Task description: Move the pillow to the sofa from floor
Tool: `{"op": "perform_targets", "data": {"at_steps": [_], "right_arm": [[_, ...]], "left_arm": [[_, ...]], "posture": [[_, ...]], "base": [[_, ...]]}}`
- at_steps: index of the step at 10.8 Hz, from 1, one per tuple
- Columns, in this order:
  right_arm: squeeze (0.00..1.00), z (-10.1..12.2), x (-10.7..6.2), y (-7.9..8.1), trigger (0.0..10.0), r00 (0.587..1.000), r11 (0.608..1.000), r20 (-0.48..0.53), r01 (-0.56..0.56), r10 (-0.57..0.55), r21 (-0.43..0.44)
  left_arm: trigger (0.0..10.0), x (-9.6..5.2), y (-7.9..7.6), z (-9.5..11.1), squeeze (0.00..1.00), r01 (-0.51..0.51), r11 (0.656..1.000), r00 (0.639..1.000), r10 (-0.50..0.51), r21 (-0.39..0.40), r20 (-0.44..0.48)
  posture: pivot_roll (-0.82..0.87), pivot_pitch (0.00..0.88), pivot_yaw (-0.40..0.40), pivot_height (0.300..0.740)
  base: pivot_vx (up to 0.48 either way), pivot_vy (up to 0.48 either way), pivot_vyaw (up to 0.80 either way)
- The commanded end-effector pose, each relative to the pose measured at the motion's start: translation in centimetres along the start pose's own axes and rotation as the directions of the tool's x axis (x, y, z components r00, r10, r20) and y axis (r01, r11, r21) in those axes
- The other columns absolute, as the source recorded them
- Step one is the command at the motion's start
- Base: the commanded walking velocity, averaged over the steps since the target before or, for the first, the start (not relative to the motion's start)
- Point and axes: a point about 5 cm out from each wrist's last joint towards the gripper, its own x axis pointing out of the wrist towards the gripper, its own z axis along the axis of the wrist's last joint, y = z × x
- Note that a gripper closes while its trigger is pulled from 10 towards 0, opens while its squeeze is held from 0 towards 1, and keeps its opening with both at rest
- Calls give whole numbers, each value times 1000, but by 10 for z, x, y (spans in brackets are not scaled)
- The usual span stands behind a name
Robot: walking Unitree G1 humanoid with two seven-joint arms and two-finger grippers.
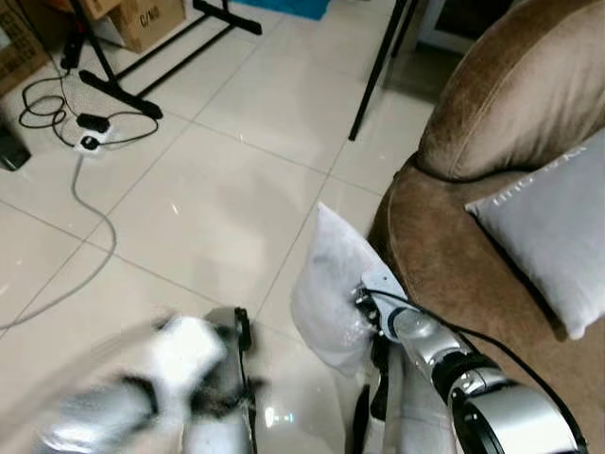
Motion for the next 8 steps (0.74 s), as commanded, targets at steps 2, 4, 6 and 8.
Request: {"op": "perform_targets", "data": {"at_steps": [2, 4, 6, 8], "right_arm": [[0, -11, -1, 1, 0, 999, 1000, -39, -9, 9, 7], [0, -10, 0, 7, 0, 999, 999, -30, -18, 19, 27], [0, -12, -1, 13, 0, 999, 999, -28, -43, 43, 12], [0, -18, -2, 10, 0, 998, 999, -42, -37, 38, 7]], "left_arm": [[10000, 26, -20, -12, 0, -85, 995, 996, 86, 61, -13], [10000, 24, 16, -29, 0, -387, 914, 919, 393, 122, -37], [10000, 28, 20, -39, 0, -336, 933, 939, 342, 130, -27], [10000, 75, -41, -12, 0, -41, 998, 997, 38, 38, 73]], "posture": [[372, 208, -71, 546], [361, 182, -107, 546], [354, 147, -130, 546], [351, 143, -130, 546]], "base": [[0, 0, 0], [0, 0, 0], [0, 0, 0], [0, 0, 0]]}}
